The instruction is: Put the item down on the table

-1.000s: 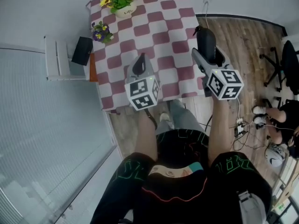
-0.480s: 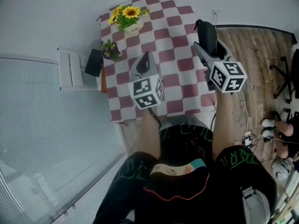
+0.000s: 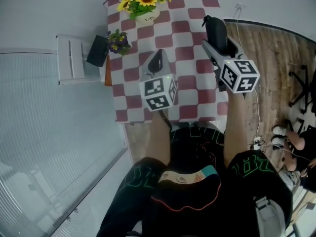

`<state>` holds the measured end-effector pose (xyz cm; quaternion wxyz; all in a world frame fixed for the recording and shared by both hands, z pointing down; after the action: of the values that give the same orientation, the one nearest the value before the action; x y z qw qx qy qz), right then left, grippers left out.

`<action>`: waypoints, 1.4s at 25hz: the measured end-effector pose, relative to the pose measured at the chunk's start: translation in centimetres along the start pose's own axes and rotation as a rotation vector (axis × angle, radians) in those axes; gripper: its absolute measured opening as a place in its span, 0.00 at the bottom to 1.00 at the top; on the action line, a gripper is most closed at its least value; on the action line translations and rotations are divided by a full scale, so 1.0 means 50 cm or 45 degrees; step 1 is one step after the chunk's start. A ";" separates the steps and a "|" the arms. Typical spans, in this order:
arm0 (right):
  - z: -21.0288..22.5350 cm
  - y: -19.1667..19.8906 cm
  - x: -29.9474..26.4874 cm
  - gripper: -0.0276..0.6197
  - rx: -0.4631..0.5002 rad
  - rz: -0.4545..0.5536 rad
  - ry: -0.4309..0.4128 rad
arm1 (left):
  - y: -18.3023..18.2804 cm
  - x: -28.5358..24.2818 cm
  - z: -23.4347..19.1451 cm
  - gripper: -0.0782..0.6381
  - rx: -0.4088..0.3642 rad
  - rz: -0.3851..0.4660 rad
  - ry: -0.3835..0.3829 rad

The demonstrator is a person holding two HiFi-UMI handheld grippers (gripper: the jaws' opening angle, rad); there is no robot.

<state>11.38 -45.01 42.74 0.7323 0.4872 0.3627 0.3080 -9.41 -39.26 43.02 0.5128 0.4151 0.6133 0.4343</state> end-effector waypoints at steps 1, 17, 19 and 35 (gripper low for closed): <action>-0.003 0.006 -0.012 0.57 0.010 -0.020 -0.001 | 0.004 -0.010 -0.007 0.12 0.011 -0.006 0.004; -0.055 0.142 -0.198 0.57 0.136 -0.341 -0.046 | 0.100 -0.121 -0.089 0.12 0.144 -0.162 0.043; -0.060 0.161 -0.216 0.57 0.172 -0.386 -0.051 | 0.110 -0.127 -0.096 0.12 0.163 -0.175 0.040; -0.078 0.261 -0.270 0.57 0.452 -0.636 -0.031 | 0.148 -0.132 -0.133 0.12 0.231 -0.208 0.006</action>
<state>-0.52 -49.59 57.09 0.6930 0.5069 0.5107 0.0444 -14.69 -44.23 52.52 0.5055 0.4074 0.6830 0.3348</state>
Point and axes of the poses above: the fingertips, and each gripper's own axes: x backward along the fingers, z to its right, y out of its underside, the point moved 4 cm from there along x, backward along the fingers, and after that the axes turned 7 degrees about z, right-handed, at the moved point
